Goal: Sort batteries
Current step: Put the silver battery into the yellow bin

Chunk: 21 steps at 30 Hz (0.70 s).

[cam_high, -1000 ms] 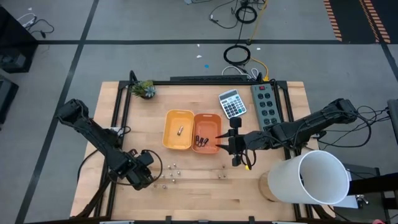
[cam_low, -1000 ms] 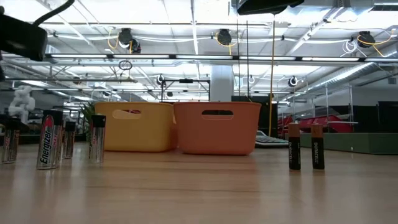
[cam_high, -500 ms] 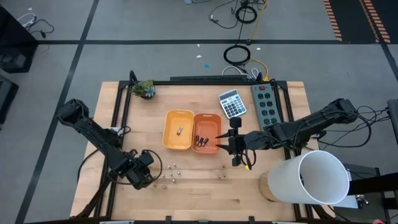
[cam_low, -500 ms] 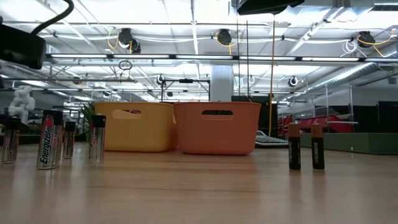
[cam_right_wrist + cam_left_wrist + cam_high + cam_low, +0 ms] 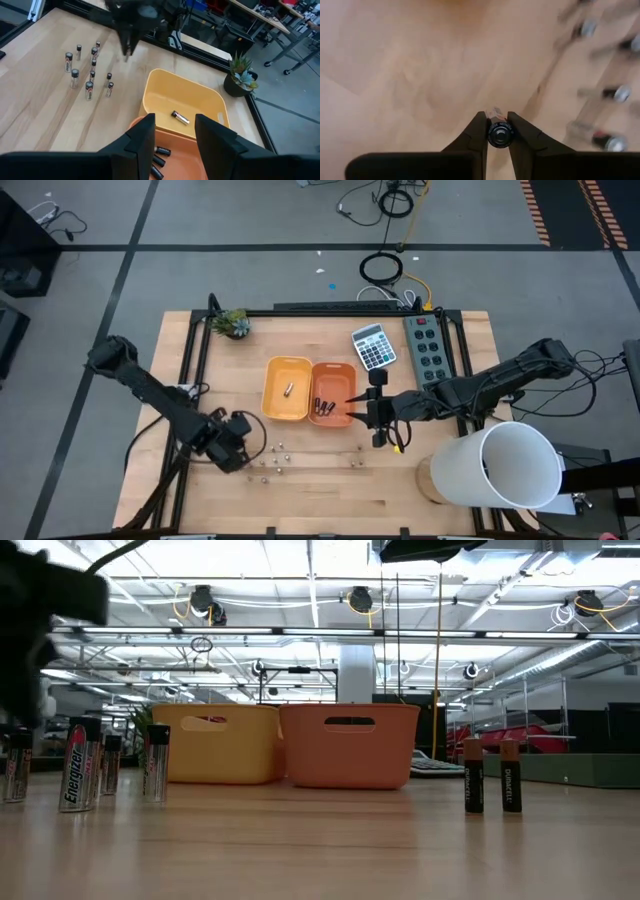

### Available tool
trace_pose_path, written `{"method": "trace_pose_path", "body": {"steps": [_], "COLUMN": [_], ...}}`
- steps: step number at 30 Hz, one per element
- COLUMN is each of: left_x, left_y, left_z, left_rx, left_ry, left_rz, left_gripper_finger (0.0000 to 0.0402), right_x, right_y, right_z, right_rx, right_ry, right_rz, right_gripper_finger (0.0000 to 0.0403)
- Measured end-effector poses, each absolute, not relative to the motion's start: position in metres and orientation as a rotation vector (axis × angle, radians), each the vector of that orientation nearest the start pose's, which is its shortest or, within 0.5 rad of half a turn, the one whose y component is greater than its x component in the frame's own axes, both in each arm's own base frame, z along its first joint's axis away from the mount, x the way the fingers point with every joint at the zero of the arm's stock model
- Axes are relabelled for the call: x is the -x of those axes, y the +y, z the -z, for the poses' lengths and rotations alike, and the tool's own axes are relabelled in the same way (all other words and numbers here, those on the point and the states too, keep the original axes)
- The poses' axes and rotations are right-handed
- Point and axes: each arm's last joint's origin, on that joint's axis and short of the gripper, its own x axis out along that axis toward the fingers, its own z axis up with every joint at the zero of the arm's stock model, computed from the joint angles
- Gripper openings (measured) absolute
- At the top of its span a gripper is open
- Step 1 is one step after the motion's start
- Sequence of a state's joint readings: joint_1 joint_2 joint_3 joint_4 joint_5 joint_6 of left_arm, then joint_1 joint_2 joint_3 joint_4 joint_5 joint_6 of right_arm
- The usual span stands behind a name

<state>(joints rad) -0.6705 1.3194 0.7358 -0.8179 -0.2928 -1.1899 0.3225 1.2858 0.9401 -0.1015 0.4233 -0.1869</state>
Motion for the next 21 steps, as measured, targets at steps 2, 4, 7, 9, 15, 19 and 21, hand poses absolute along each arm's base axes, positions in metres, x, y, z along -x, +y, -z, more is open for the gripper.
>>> {"method": "trace_pose_path", "body": {"steps": [2, 4, 7, 9, 15, 19, 21], "left_x": [-0.171, -0.174, -0.181, -0.187, -0.215, -0.226, -0.226], "left_y": [-0.114, -0.106, -0.092, -0.083, -0.055, -0.045, -0.044], "left_z": [-0.192, -0.202, -0.214, -0.218, -0.216, -0.211, -0.21], "left_rx": [0.36, 0.357, 0.329, 0.303, 0.225, 0.244, 0.285], "left_ry": [1.154, 1.114, 1.053, 1.014, 0.959, 0.977, 1.014], "left_rz": [-0.431, -0.42, -0.413, -0.417, -0.421, -0.367, -0.319], "left_gripper_finger": [0.0054, 0.0054, 0.0054, 0.0054, 0.0054, 0.0054, 0.0054], "right_x": [-0.272, -0.274, -0.275, -0.275, -0.275, -0.275, -0.275], "right_y": [0.078, 0.079, 0.078, 0.077, 0.077, 0.077, 0.077], "right_z": [-0.288, -0.286, -0.286, -0.286, -0.286, -0.286, -0.285], "right_rx": [0.354, 0.36, 0.366, 0.364, 0.364, 0.364, 0.365], "right_ry": [0.429, 0.43, 0.431, 0.431, 0.432, 0.432, 0.44], "right_rz": [0.058, 0.058, 0.059, 0.062, 0.063, 0.063, 0.062], "right_gripper_finger": [0.013, 0.013, 0.013, 0.013, 0.013, 0.013, 0.013]}}
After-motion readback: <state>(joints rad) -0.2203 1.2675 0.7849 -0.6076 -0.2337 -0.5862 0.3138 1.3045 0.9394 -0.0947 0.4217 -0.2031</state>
